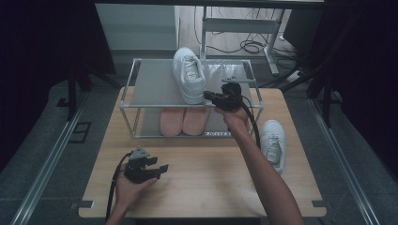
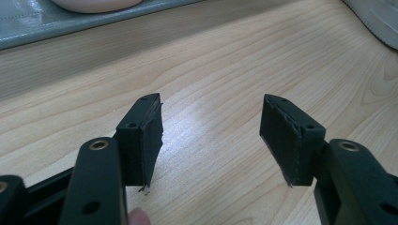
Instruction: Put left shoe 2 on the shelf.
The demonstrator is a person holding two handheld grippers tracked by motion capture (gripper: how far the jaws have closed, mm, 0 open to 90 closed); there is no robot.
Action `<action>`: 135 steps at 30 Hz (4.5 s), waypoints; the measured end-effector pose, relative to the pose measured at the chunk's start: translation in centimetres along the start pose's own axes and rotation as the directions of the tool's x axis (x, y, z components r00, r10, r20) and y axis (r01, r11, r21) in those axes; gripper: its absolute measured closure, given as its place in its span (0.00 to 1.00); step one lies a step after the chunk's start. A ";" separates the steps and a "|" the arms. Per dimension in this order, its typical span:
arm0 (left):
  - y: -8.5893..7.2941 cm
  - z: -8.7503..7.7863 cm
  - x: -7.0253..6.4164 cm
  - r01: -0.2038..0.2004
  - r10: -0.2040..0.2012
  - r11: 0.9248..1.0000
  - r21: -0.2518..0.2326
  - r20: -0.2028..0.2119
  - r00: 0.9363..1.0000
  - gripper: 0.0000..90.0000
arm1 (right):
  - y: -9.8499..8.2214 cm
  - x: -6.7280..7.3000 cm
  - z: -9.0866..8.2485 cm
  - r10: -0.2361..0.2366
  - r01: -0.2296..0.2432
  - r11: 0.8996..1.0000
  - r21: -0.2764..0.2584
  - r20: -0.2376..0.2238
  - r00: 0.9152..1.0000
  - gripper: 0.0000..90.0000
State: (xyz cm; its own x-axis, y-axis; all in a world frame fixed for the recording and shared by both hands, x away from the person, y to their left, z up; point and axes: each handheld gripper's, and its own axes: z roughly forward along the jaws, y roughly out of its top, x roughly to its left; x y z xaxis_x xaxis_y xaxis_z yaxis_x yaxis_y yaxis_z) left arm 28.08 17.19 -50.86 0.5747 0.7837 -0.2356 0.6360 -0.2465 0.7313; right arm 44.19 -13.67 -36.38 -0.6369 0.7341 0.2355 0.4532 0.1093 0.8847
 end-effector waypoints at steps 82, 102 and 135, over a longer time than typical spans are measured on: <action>-0.3 -0.1 0.7 0.020 -0.020 1.000 -0.001 -0.002 1.000 0.44 | -0.8 3.5 0.0 -0.055 0.053 0.998 -0.036 -0.059 0.997 0.99; -0.3 0.2 0.5 0.016 -0.016 1.000 0.010 -0.003 1.000 0.44 | -5.2 1.4 -5.3 -0.033 0.029 0.997 -0.073 -0.046 0.998 0.99; -0.3 0.1 0.5 0.018 -0.018 1.000 0.009 -0.004 1.000 0.44 | -15.1 -0.6 -12.9 -0.026 0.029 0.999 -0.041 0.069 0.997 0.97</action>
State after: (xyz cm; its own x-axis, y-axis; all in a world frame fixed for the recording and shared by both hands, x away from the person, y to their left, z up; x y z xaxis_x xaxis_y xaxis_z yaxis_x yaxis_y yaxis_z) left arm 28.23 17.57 -51.31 0.5609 0.7905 -0.2461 0.6508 -0.2373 0.7212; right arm 29.65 -24.39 -44.72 -0.6039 0.7754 0.1846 0.4086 0.1024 0.9069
